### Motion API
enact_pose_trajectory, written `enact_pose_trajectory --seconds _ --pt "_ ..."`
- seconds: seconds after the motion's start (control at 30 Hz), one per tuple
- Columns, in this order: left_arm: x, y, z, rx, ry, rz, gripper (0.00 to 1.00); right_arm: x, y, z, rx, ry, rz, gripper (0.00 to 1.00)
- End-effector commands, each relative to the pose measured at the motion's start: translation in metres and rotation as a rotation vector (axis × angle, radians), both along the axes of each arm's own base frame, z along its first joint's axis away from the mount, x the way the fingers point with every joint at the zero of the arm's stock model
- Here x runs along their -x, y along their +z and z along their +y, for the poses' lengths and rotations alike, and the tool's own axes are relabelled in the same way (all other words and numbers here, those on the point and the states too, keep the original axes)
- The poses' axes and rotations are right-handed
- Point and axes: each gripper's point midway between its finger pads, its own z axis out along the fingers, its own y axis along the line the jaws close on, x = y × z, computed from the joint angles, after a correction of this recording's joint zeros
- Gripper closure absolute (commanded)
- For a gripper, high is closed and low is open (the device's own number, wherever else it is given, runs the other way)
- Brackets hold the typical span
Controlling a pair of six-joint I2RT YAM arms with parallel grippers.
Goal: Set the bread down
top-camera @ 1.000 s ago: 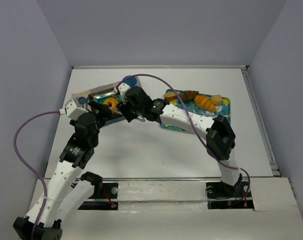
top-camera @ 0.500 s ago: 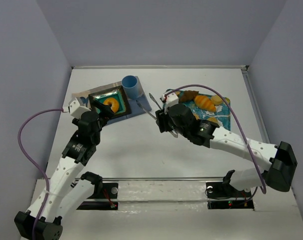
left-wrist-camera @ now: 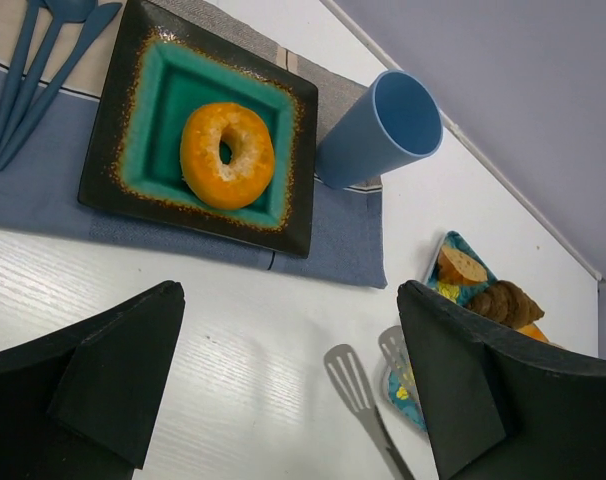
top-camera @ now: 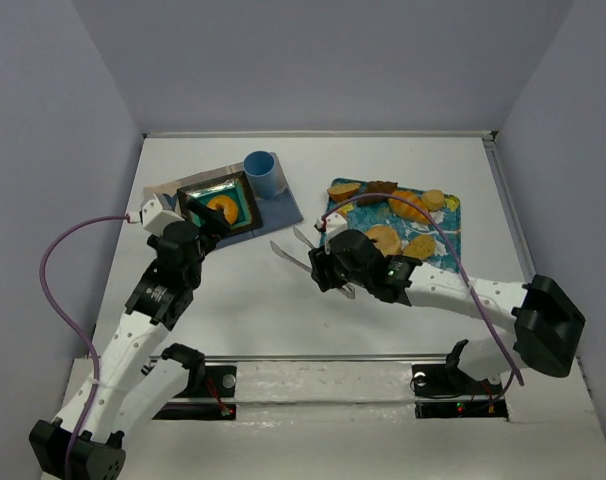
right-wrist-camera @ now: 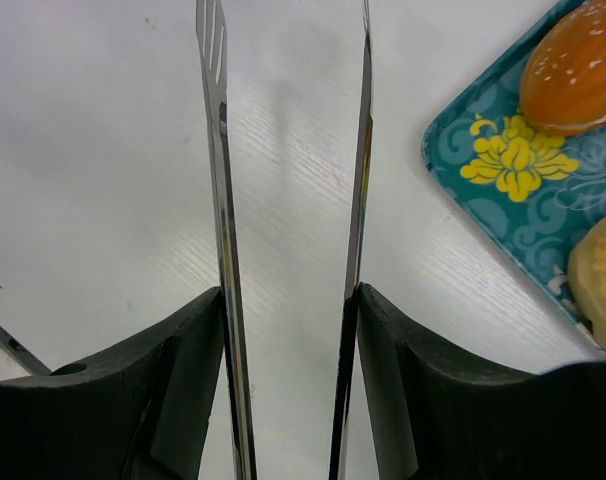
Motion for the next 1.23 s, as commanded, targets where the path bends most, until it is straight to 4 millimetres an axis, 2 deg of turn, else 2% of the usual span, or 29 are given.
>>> enact_pose_trajectory --seconds 0.0,0.07,0.17,0.2,0.27,0.4,0.6,0.63,0.9,1.0,1.2 --pt "-0.006 0.011 0.0 0.002 0.004 -0.043 0.01 0.006 -0.011 0.032 -0.061 0.075 0.012 0.41" --pt "-0.007 0.009 0.0 -0.003 0.004 -0.036 0.01 0.01 -0.028 0.035 -0.027 0.076 0.036 0.41" --pt "-0.008 0.009 0.0 -0.003 0.005 -0.034 0.01 0.015 -0.039 0.036 -0.005 0.066 0.044 0.36" --pt "-0.008 0.008 0.0 -0.009 0.004 -0.031 0.01 0.019 -0.043 0.037 -0.002 0.068 0.054 0.21" --pt "-0.008 0.009 0.001 -0.014 0.012 -0.029 0.01 0.019 -0.044 0.033 0.004 0.05 0.053 0.0" --pt "-0.006 0.01 0.005 -0.016 0.028 -0.03 0.01 0.018 -0.027 0.027 -0.021 0.021 0.018 0.0" --pt "-0.003 0.013 0.008 -0.01 0.038 -0.044 0.01 0.007 0.032 0.004 -0.119 -0.096 -0.099 0.0" --pt "-0.002 0.014 0.008 -0.009 0.039 -0.047 0.01 0.005 0.049 -0.004 -0.151 -0.126 -0.135 0.0" --pt "0.0 0.01 0.019 -0.022 0.101 -0.026 0.01 0.005 0.104 -0.04 -0.314 -0.264 -0.217 0.0" --pt "-0.002 0.011 0.017 -0.017 0.095 -0.034 0.01 0.006 0.109 -0.055 -0.321 -0.295 -0.249 0.0" --pt "-0.005 0.007 0.019 -0.029 0.117 -0.002 0.01 0.009 0.103 -0.071 -0.321 -0.324 -0.268 0.0"
